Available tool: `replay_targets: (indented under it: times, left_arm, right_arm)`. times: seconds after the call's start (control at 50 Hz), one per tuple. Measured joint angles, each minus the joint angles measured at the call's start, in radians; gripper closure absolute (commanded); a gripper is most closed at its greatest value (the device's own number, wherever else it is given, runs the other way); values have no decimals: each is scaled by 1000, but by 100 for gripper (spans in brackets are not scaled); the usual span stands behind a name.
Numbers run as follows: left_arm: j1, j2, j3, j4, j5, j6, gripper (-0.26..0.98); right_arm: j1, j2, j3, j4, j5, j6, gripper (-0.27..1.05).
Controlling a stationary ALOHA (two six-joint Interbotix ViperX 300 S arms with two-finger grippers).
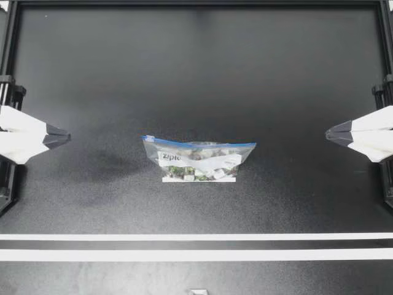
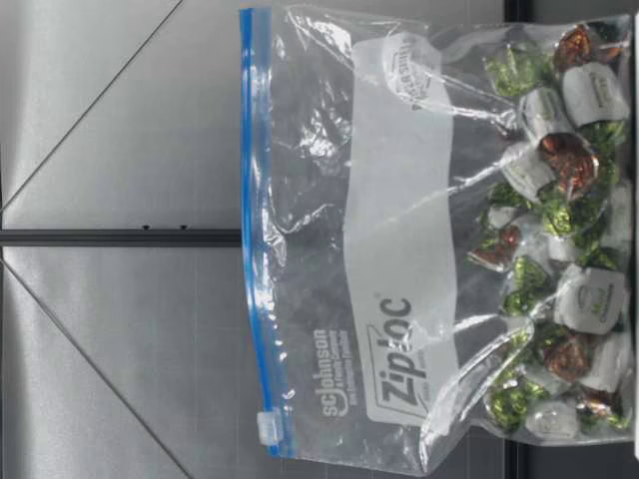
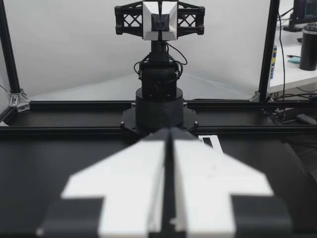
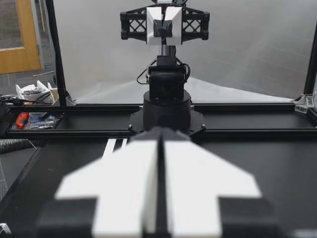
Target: Slide open the ziploc bag.
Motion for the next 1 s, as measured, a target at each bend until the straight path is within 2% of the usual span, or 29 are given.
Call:
replay_targets:
  times: [0.04, 0.2, 0.36, 0.46, 0.6, 0.8, 0.9, 1.0]
  left_arm:
    - [2, 2, 0, -2, 0, 0, 89]
    - [2, 35, 5, -77, 2, -46, 89]
    - [5, 89, 61, -97, -17, -46, 89]
    - [32, 161, 101, -104, -54, -46, 89]
    - [75, 296, 140, -104, -160, -17, 89]
    - [86, 497, 147, -104, -310, 35, 87]
    - [87, 575, 133, -104, -353, 44, 80]
    - [87, 618, 120, -104, -371, 48, 67]
  right_arm:
    - [0, 0, 2, 2, 0, 0, 94]
    - [0, 5, 11, 0, -5, 3, 95]
    - [-2, 35, 11, 0, -80, 3, 95]
    - [-2, 92, 0, 0, -183, 3, 95]
    - [-8, 215, -52, 0, -287, -8, 95]
    - [-66, 417, -164, 0, -301, -8, 94]
    - [-84, 489, -224, 0, -296, -9, 91]
    - [-98, 551, -279, -2, -268, -12, 84]
